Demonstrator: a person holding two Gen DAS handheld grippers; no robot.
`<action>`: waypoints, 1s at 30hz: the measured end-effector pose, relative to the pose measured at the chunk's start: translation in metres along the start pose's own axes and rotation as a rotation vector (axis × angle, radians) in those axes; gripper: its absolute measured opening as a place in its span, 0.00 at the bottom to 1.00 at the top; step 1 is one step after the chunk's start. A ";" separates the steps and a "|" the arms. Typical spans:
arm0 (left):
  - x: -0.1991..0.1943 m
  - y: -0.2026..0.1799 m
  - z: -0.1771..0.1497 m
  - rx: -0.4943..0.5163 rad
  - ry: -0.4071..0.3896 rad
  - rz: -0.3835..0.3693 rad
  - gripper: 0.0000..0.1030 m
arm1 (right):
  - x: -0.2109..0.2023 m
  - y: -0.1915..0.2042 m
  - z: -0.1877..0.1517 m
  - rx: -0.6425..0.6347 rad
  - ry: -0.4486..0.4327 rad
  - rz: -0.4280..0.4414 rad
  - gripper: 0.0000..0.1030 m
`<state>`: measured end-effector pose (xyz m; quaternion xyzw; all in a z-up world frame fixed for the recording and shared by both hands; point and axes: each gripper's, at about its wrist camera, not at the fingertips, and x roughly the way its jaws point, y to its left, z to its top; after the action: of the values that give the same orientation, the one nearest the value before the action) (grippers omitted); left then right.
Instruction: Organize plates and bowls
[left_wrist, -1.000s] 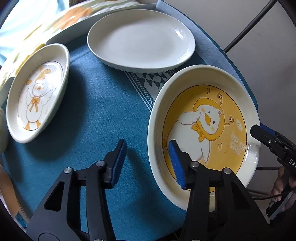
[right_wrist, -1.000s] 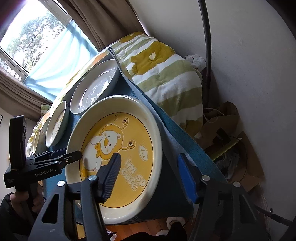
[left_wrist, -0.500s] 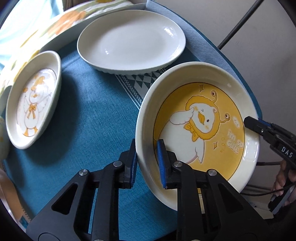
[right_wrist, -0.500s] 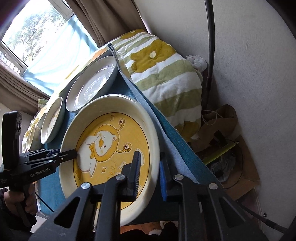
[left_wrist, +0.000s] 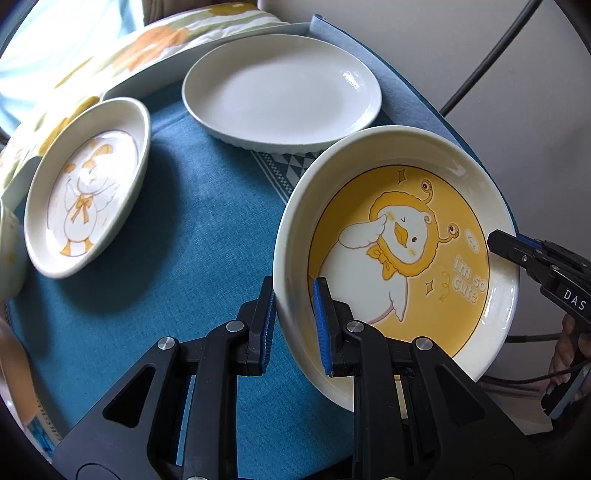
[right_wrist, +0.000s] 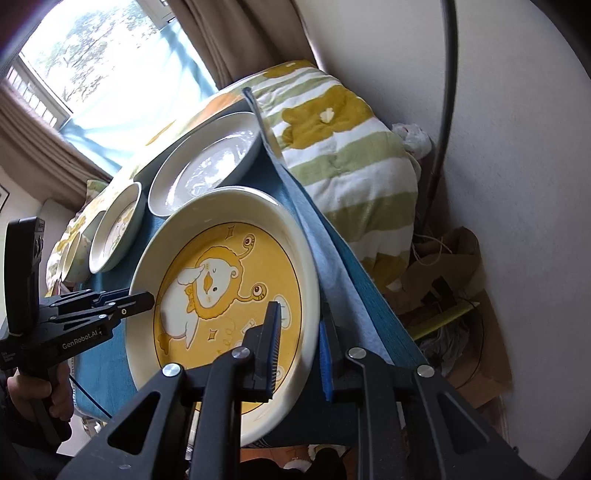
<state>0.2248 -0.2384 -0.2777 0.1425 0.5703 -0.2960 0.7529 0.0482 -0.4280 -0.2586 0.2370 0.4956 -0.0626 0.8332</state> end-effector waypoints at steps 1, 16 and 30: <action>-0.001 0.003 -0.002 -0.009 -0.004 -0.002 0.17 | 0.001 0.002 0.001 -0.008 0.002 0.003 0.17; -0.064 0.093 -0.070 -0.236 -0.088 0.116 0.17 | 0.038 0.084 0.013 -0.217 0.115 0.144 0.17; -0.113 0.208 -0.168 -0.450 -0.076 0.189 0.17 | 0.078 0.222 -0.009 -0.412 0.254 0.242 0.17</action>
<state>0.2016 0.0492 -0.2485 0.0129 0.5774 -0.0949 0.8108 0.1555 -0.2187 -0.2555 0.1258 0.5664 0.1698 0.7965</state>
